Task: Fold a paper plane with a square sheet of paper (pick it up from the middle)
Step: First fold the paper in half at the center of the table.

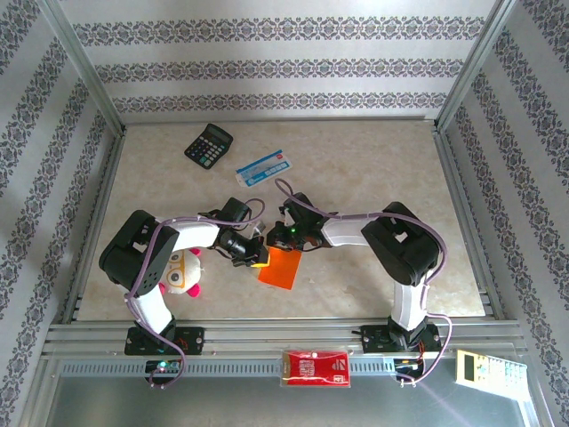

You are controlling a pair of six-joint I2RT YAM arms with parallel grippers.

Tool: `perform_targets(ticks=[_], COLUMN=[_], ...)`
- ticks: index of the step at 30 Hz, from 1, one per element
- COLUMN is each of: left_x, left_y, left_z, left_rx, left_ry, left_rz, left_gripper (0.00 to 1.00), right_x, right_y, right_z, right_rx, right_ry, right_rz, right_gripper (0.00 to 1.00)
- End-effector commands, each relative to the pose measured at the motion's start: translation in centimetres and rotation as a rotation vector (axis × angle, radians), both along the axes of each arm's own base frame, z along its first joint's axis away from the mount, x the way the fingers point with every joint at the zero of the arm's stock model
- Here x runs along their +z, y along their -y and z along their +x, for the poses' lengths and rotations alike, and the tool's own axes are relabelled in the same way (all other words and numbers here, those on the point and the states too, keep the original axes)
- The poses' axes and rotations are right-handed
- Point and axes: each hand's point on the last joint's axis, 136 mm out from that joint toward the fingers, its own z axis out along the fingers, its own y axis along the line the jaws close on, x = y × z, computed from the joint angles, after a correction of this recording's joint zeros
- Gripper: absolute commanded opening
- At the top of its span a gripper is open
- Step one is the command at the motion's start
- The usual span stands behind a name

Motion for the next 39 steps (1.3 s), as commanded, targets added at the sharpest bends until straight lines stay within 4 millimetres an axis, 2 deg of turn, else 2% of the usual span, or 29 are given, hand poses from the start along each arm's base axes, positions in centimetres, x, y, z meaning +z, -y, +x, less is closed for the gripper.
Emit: perform_targets(ticks=[1,8,17,31,39], left_x=[-2.3,-2.9,-3.5,-3.7,-3.8], left_y=[-2.4,-2.7,-3.2,-3.5,-3.6], left_z=[-2.9,-3.6,-4.7,-5.2,-5.3], left_rx=[0.0,-0.013,-0.038,-0.034,-0.036], left_ry=[-0.096,-0.124,-0.161,-0.169,-0.168], left_rz=[0.145,0.159,0.177,0.183,0.184], left_gripper=[0.0,0.0,0.0,0.0,0.0], right_x=[-1.2,-2.3,-2.6,-4.5,-4.3], right_y=[1.3,2.8,4.3,7.7,8.8], right_z=[1.1,2.1,4.1,7.2,9.0], right_rx=[-0.043,-0.06,-0.091,-0.167,-0.211], right_ry=[0.001,0.005,0.006,-0.061,-0.075], right_rz=[-0.067,-0.121,-0.143,-0.225,-0.216], right_gripper=[0.1,0.08,0.08,0.07,0.06])
